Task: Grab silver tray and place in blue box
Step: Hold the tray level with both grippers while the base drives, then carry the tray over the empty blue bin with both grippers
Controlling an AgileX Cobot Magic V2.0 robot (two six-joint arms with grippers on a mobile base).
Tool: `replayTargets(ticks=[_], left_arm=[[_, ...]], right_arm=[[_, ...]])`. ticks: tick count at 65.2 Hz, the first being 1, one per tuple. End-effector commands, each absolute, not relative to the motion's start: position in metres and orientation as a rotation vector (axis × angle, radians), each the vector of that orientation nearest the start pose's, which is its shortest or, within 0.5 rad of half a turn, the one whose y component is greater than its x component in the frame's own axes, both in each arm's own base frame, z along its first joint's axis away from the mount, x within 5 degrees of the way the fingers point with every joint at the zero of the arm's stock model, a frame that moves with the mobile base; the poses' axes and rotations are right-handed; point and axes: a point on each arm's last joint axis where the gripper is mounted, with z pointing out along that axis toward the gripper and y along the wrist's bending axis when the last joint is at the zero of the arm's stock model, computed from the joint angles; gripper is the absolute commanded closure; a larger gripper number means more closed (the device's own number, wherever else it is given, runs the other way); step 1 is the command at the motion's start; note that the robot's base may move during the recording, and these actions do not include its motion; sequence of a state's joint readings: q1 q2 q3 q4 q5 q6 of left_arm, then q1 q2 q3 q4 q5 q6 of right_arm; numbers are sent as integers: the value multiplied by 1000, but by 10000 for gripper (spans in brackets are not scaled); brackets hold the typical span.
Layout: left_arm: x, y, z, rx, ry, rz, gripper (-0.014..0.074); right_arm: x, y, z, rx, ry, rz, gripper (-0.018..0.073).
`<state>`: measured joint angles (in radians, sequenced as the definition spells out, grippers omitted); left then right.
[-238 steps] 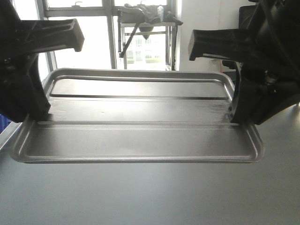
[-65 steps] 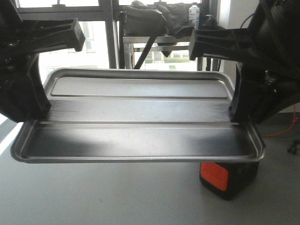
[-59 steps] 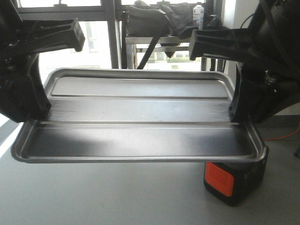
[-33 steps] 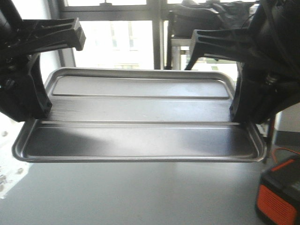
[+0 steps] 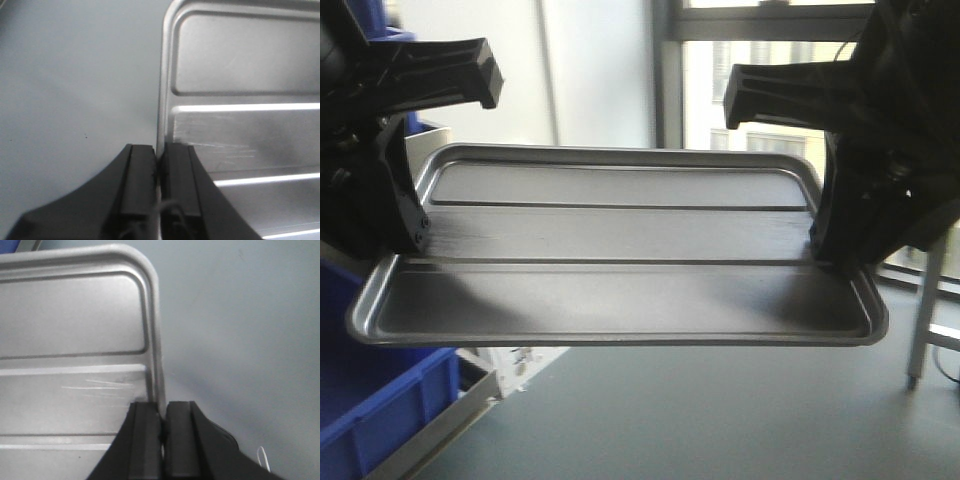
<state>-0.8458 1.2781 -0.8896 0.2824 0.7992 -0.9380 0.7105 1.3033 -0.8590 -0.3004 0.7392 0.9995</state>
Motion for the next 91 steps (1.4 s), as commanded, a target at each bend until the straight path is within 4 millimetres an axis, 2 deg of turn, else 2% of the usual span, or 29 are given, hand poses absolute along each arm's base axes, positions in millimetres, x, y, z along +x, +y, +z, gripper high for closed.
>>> replayTargets(ticks=[1, 91], left_arm=[[174, -161, 284, 76, 2612, -217, 610], [174, -161, 284, 76, 2612, -217, 610]], right_arm=[[201, 137, 273, 119, 2575, 175, 509], [201, 137, 273, 119, 2575, 175, 509]])
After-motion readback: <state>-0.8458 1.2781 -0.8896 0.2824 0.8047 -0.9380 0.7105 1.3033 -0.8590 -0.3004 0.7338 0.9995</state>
